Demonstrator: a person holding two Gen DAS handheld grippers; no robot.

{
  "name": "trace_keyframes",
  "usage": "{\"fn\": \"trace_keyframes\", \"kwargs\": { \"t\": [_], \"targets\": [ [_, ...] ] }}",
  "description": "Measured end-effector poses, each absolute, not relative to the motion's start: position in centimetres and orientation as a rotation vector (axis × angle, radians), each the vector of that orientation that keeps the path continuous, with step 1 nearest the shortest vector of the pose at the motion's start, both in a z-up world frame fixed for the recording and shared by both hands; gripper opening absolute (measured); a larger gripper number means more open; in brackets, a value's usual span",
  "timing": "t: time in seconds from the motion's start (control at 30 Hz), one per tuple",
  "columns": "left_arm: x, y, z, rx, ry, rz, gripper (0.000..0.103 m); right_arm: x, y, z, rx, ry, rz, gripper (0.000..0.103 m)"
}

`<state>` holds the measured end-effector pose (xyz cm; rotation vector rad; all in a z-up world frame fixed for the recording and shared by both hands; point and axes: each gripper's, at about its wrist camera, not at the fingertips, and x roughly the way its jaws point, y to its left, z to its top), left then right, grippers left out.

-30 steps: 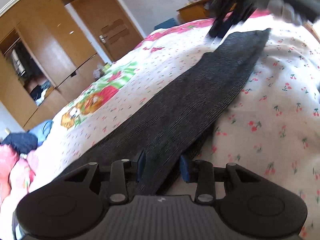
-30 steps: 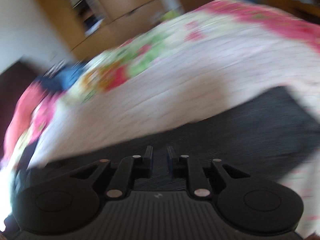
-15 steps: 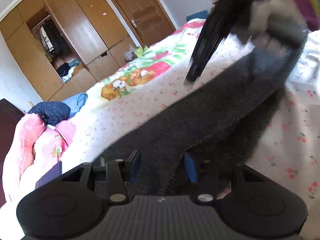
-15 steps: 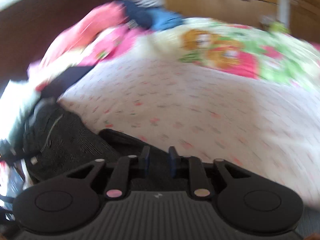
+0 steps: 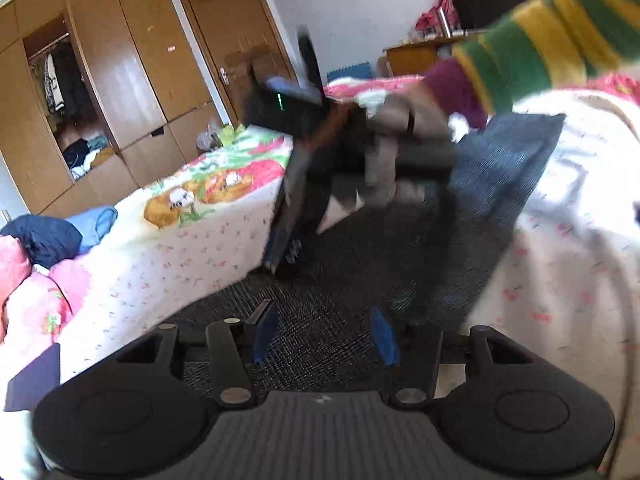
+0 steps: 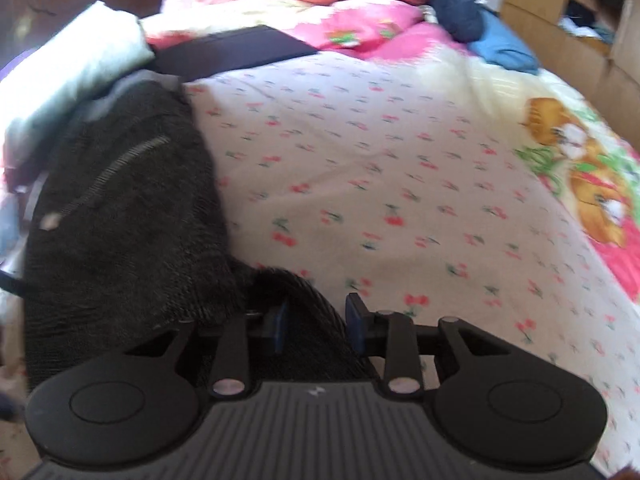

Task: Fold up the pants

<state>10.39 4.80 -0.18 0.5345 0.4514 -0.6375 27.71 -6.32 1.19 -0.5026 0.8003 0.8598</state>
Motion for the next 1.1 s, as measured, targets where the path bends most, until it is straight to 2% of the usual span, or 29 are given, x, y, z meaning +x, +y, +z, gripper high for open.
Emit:
{"fn": "trace_keyframes", "kwargs": {
  "t": [0.13, 0.17, 0.2, 0.23, 0.3, 0.4, 0.47, 0.5, 0.53, 0.63, 0.7, 0.8, 0.93, 1.03, 1.1],
  "targets": [
    [11.0, 4.7, -2.4, 0.581, 0.495, -0.619, 0.065, 27.4, -5.2, 1.0, -0.669, 0.728, 0.995, 0.031],
    [10.9, 4.8, -2.7, 0.579, 0.501, -0.617, 0.065, 27.5, -5.0, 1.1, -0.661, 0.718, 1.018, 0.027],
    [10.8, 5.0, -2.8, 0.575, 0.504, -0.611, 0.065, 28.2, -5.2, 1.4, -0.576, 0.733, 1.03, 0.027],
    [10.8, 5.1, -3.0, 0.567, 0.504, -0.605, 0.065, 29.4, -5.6, 1.6, -0.436, 0.785, 1.021, 0.022],
    [10.8, 5.1, -3.3, 0.546, 0.51, -0.582, 0.065, 32.5, -7.6, 0.9, -0.114, 0.874, 0.96, 0.027],
    [11.5, 4.8, -3.9, 0.514, 0.516, -0.556, 0.066, 35.1, -11.6, -2.9, 0.369, 1.016, 0.912, 0.025],
    [11.3, 4.6, -4.0, 0.515, 0.511, -0.553, 0.066, 34.9, -13.7, -4.4, 0.571, 1.018, 0.876, 0.022],
    [11.0, 4.7, -4.1, 0.529, 0.501, -0.552, 0.067, 34.5, -14.2, -4.2, 0.59, 1.008, 0.847, 0.023],
    [10.7, 4.7, -4.1, 0.549, 0.494, -0.551, 0.067, 34.1, -14.7, -3.6, 0.571, 0.986, 0.805, 0.027],
    [10.4, 5.5, -3.9, 0.543, 0.506, -0.532, 0.067, 32.8, -17.1, 0.1, 0.527, 0.85, 0.7, 0.028],
    [10.5, 6.3, -3.5, 0.496, 0.525, -0.513, 0.067, 31.8, -17.1, 2.2, 0.481, 0.828, 0.759, 0.028],
    [10.6, 6.5, -3.4, 0.489, 0.516, -0.486, 0.067, 31.1, -14.4, 3.5, 0.331, 0.896, 0.844, 0.029],
    [10.7, 6.4, -3.5, 0.548, 0.475, -0.484, 0.067, 32.3, -10.3, 0.8, 0.202, 1.061, 0.882, 0.029],
    [10.7, 6.6, -3.6, 0.544, 0.478, -0.485, 0.067, 32.7, -8.5, -0.6, 0.231, 1.075, 0.877, 0.009],
    [10.7, 6.9, -3.7, 0.54, 0.474, -0.488, 0.068, 32.1, -7.8, -0.9, 0.207, 1.062, 0.826, 0.008]
  ]
}}
